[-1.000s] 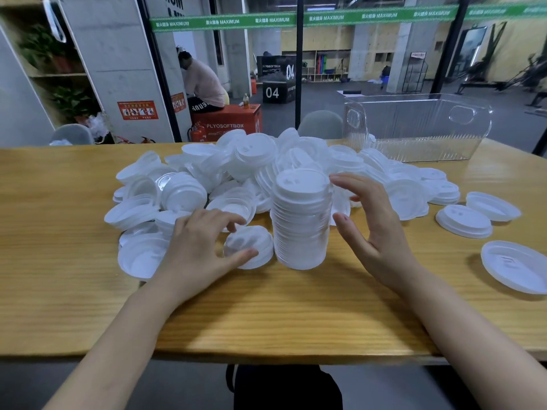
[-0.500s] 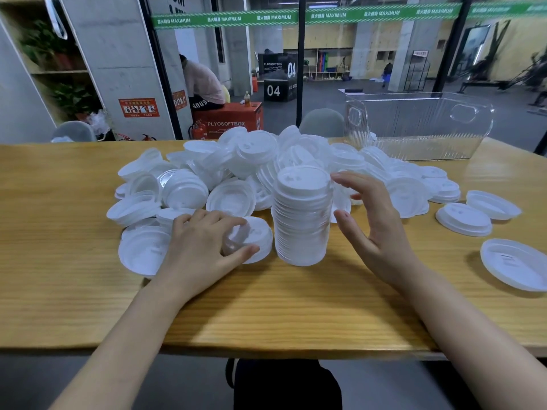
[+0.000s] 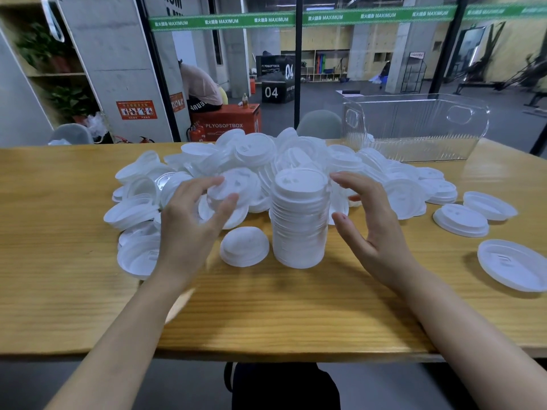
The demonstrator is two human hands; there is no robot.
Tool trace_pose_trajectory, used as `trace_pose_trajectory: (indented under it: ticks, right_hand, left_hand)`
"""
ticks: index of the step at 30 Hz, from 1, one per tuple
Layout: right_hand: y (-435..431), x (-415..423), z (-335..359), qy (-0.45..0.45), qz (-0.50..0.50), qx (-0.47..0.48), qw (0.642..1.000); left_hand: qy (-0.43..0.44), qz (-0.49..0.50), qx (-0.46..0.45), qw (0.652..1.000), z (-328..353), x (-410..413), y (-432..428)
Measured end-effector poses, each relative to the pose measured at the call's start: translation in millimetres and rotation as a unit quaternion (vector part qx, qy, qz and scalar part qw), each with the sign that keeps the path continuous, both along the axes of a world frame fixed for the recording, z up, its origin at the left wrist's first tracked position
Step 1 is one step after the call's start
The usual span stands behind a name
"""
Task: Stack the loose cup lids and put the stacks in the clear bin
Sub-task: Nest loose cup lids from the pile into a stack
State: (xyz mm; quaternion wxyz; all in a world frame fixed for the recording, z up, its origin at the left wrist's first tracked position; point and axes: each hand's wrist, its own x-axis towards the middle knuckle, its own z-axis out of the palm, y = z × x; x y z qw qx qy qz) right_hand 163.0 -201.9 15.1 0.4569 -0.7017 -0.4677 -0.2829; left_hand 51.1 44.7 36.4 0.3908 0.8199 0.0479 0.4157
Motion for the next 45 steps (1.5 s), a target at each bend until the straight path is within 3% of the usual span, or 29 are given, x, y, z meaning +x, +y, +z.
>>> trace_pose_trajectory:
  ticks: [3, 6, 11, 29, 34, 41, 45]
  right_hand:
    - [0.0, -0.2, -0.3, 0.003, -0.002, 0.001, 1.000]
    - [0.1, 0.4, -0.6, 0.003, -0.004, 0.002, 1.000]
    - [-1.2, 0.7, 0.0, 0.009, -0.001, 0.006, 1.000]
    - [-0.8, -2.6, 3.2, -0.011, -0.003, -0.026, 1.000]
    - [-1.7, -3.1, 3.0, -0.001, 0.002, -0.021, 1.000]
    - [-1.5, -2.3, 1.7, 0.007, 0.007, -0.015, 1.000]
    - [-1.9, -2.0, 0.7, 0.010, 0.004, -0.010, 1.000]
  left_hand:
    - [-0.014, -0.042, -0.090, 0.995, 16.1, 8.2, -9.7]
    - [0.002, -0.107, -0.111, 0.988, 31.2, 17.2, -27.1]
    - [0.044, -0.171, -0.064, 0.982, 37.0, 27.4, -47.3]
    - [0.061, -0.189, 0.006, 0.980, 28.4, 29.7, -46.7]
    - [0.043, -0.147, 0.021, 0.988, 25.6, 19.4, -37.0]
    - [0.059, -0.032, 0.162, 0.985, -14.3, -7.3, 2.9]
    - [0.123, 0.049, 0.321, 0.938, -32.2, -10.1, 7.6]
